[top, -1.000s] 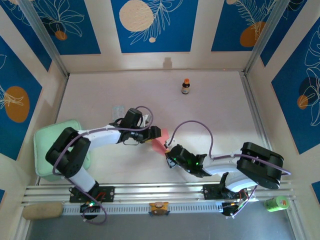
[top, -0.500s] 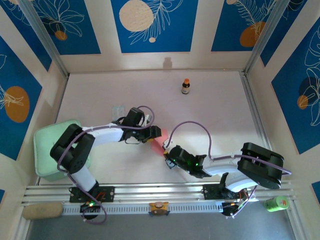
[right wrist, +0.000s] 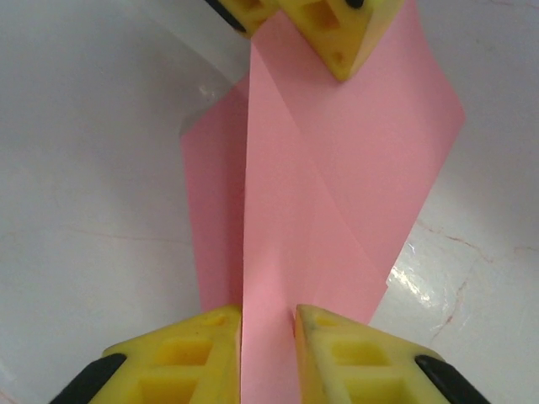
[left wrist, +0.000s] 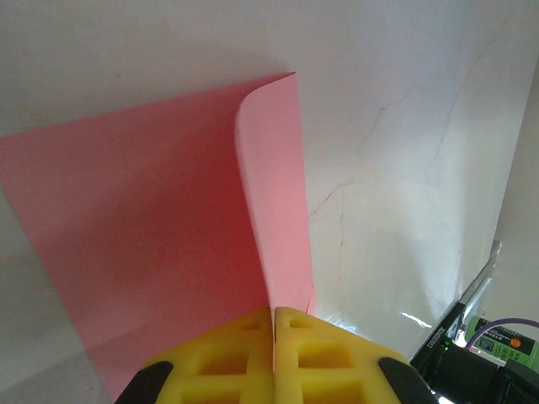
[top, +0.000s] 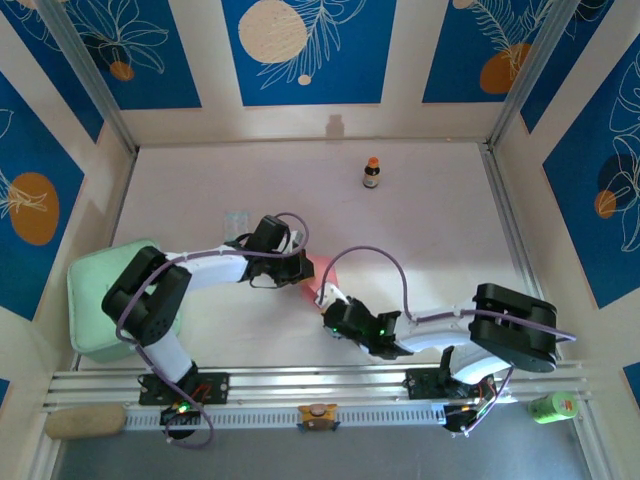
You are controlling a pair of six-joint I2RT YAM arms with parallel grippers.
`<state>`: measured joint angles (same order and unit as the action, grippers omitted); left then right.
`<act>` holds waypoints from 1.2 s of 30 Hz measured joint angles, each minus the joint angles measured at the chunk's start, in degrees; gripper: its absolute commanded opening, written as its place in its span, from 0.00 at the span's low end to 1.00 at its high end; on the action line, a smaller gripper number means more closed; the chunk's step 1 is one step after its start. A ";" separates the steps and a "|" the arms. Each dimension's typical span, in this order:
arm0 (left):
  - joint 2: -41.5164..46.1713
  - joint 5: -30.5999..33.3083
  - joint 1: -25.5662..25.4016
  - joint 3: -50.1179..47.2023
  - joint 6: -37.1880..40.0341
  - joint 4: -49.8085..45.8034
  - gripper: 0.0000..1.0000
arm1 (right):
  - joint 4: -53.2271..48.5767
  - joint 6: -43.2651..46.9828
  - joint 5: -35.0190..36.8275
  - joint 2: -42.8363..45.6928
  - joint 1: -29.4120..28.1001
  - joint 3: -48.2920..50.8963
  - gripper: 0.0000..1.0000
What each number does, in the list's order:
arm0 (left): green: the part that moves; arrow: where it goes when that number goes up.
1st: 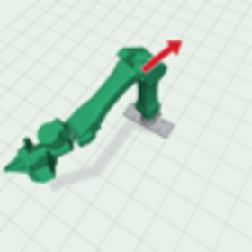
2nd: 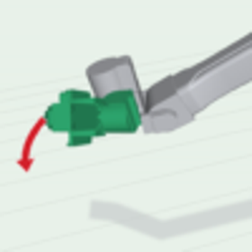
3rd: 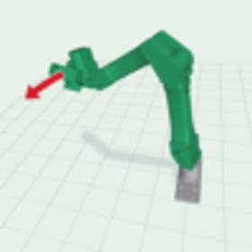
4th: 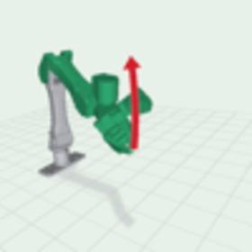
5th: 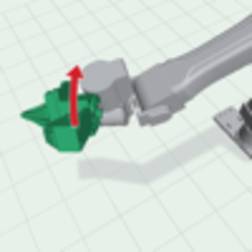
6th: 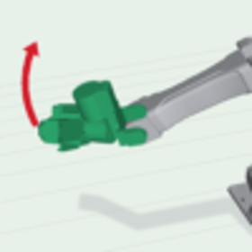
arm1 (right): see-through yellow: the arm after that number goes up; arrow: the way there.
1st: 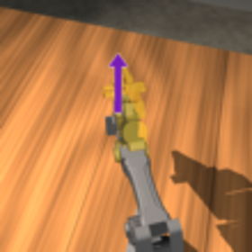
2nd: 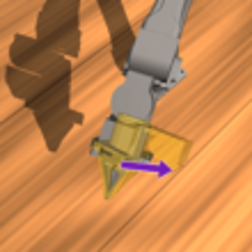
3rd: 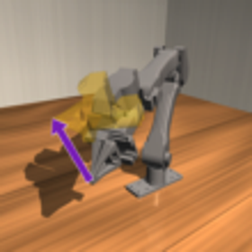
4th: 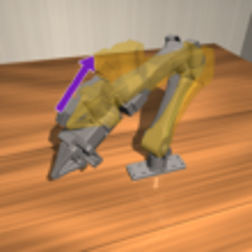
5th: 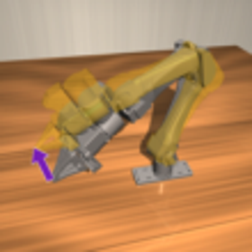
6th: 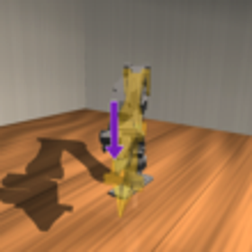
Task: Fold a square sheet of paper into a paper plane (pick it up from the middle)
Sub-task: Fourth fold the wing at the center of the table.
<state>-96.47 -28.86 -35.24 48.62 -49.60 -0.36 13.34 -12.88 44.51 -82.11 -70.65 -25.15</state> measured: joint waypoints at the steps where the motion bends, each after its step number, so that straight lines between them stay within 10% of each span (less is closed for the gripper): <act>1: 0.00 0.02 0.00 0.04 0.00 -0.20 0.02 | -0.52 0.00 0.70 -0.50 -0.24 -0.28 0.25; 36: 0.02 0.44 0.00 0.09 0.00 -0.79 0.01 | -1.99 -1.05 1.60 -0.85 -0.15 -0.68 0.20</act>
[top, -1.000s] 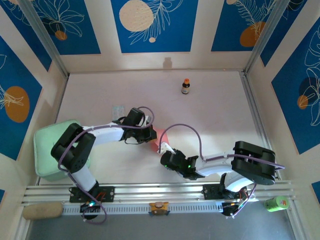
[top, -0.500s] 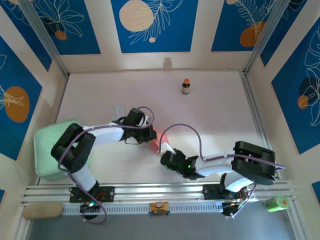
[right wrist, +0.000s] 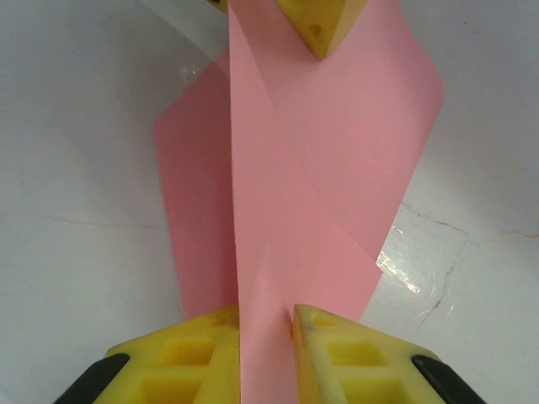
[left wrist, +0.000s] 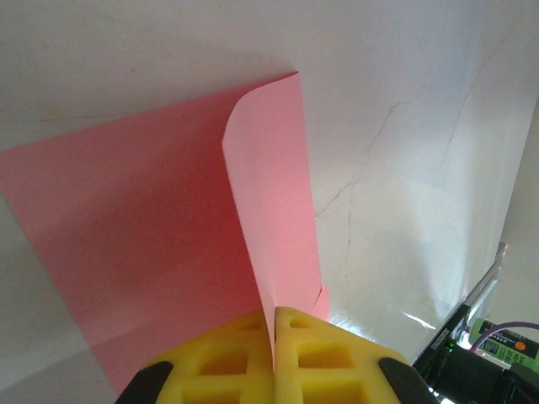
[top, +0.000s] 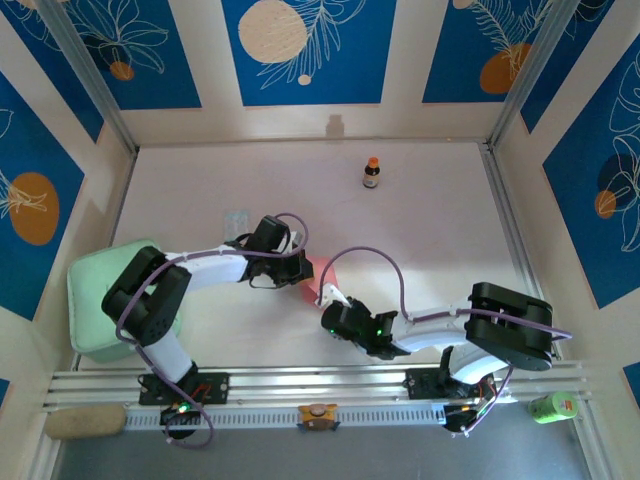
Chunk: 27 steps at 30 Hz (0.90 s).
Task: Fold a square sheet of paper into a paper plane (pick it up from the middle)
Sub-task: Fourth fold the wing at the center of the table.
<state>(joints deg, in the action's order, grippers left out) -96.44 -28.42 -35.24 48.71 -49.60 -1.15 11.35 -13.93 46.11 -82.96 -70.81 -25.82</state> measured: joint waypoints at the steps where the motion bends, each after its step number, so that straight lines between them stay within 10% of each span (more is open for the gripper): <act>1: 0.00 0.00 0.00 0.00 0.00 0.00 0.01 | -0.04 -0.20 -0.02 0.00 0.07 0.00 0.20; 9: 0.04 0.02 0.00 0.00 0.00 -0.02 0.12 | -0.07 -1.33 -0.74 0.00 0.50 0.00 0.10; 18: 3.89 2.97 0.00 0.00 0.31 -2.19 0.62 | 1.03 -4.48 -5.29 -1.27 2.62 0.00 0.07; 27: 11.26 8.48 0.22 -0.02 1.53 -5.92 0.67 | 5.42 -11.15 -13.62 -2.25 6.19 0.44 0.08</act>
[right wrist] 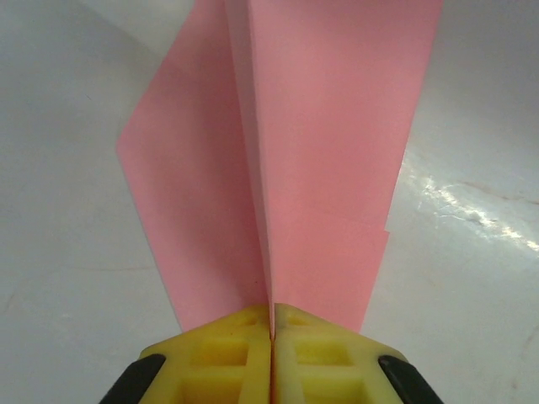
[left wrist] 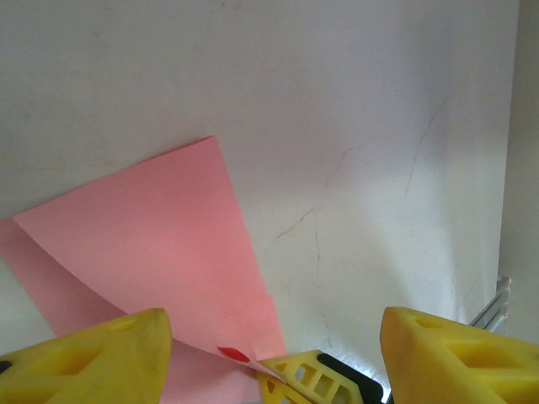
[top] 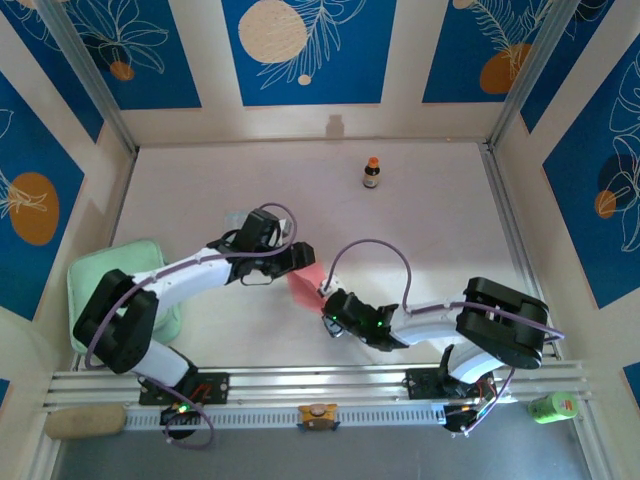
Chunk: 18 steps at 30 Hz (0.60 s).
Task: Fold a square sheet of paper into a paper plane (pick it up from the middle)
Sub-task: Fourth fold the wing at the center of the table.
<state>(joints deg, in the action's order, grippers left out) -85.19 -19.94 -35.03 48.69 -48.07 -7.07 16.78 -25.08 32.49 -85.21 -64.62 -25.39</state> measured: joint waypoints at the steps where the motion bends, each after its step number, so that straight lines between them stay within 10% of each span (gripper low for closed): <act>1: 0.20 0.31 0.04 -0.02 0.09 -0.26 0.67 | 0.55 -0.96 -1.27 0.00 0.59 0.33 0.07; 11: 0.39 0.92 0.15 -1.60 0.22 -1.03 0.59 | 6.51 -9.07 -13.42 0.02 7.85 2.43 0.05; 18: 0.72 -0.63 0.24 -4.81 -0.63 1.92 0.22 | 8.15 -13.64 -21.62 -0.04 12.20 3.17 0.05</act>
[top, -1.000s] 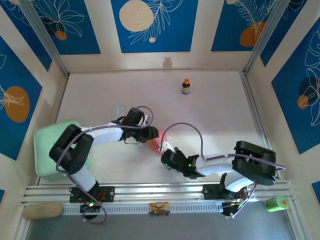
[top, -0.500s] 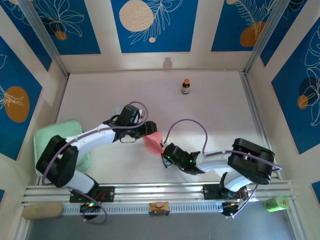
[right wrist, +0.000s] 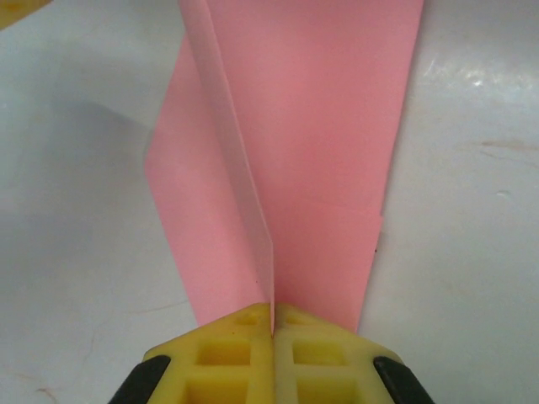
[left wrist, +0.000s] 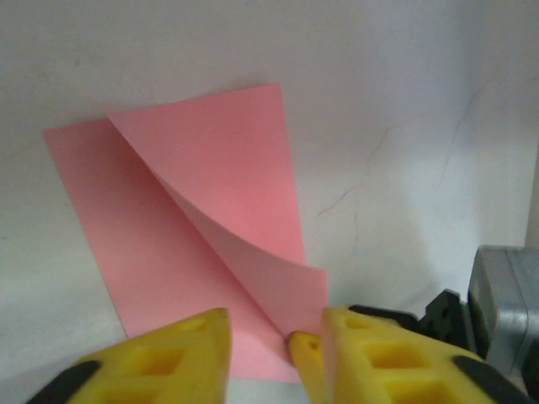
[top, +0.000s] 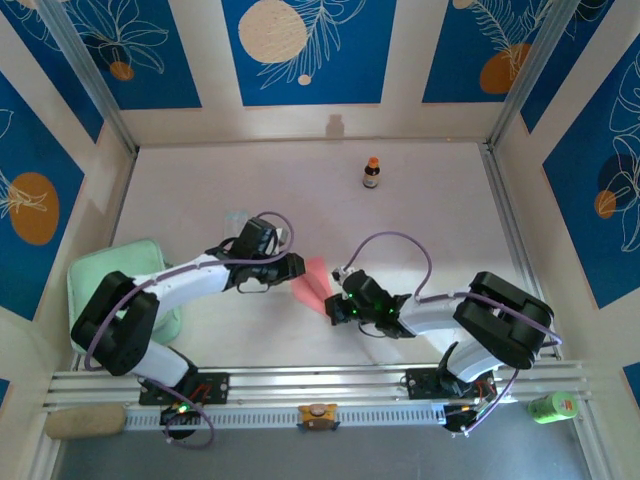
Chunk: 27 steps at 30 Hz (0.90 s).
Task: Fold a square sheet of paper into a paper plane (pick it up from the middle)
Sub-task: Fourth fold the wing at the center of the table.
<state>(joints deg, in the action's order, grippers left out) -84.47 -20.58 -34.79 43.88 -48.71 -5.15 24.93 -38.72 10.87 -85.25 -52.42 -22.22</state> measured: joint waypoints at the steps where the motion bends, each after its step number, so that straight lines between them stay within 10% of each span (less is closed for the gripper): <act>1: 0.02 -0.50 0.02 -0.46 -0.13 0.66 0.19 | 0.39 -0.66 -1.03 -0.13 0.55 0.13 0.05; 27: -12.92 -7.82 -2.67 0.20 -5.70 16.28 0.08 | 15.56 -14.53 -8.48 -2.75 4.70 6.01 0.06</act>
<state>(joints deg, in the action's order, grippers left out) -97.38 -28.40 -37.45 44.07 -54.41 11.14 40.49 -53.25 2.39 -88.01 -47.72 -16.21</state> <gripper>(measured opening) 0.083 0.064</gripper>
